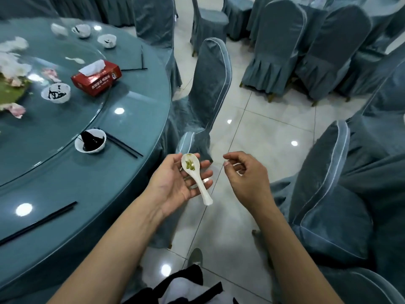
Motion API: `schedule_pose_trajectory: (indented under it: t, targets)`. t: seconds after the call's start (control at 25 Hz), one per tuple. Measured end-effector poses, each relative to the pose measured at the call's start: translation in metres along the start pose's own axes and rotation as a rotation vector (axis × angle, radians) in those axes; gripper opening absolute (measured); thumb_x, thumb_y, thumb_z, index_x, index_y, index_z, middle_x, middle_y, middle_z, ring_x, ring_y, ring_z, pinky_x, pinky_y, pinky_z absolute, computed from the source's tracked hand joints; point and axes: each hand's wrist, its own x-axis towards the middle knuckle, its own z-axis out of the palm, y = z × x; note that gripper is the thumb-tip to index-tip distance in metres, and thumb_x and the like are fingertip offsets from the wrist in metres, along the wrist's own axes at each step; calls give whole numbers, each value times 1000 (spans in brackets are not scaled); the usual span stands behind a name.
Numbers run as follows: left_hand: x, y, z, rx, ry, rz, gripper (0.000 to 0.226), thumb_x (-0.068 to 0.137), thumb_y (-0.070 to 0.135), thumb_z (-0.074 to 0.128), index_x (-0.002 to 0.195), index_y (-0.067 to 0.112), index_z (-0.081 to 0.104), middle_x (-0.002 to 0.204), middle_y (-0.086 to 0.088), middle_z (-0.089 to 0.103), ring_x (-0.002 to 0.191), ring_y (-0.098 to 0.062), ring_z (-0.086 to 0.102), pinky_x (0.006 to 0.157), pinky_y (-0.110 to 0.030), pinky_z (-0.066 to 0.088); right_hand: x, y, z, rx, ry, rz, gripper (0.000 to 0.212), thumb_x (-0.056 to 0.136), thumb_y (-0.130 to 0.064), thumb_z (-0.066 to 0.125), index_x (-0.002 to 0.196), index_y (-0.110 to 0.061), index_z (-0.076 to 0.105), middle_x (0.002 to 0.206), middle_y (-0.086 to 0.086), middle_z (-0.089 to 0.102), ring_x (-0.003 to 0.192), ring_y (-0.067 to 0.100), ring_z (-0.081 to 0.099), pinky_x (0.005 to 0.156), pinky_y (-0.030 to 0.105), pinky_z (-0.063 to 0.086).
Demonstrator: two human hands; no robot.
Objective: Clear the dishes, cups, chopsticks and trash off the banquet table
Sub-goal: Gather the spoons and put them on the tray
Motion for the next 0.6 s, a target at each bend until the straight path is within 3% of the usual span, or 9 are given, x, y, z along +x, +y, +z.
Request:
schedule_pose_trajectory:
  t: [0.32,0.6]
  targets:
    - [57,59,6,-69,88,61,42,101,30,39,122,3,64,117,-23,71,90,-35,72,73,-47,62,101,-9,31,12,-111,-59,12,95,-21,66,104,-27,71,97,-9,69,82,1,63,71,6,45]
    - [104,94,17,-141,196,150,40,99,29,39,119,4,63,116,-22,70,95,-36,68,84,-49,59,187,-8,58,101,-252,-100,13,96,-24,65,103,-33,71,98,-15,67,89,-2,61,79,24,57]
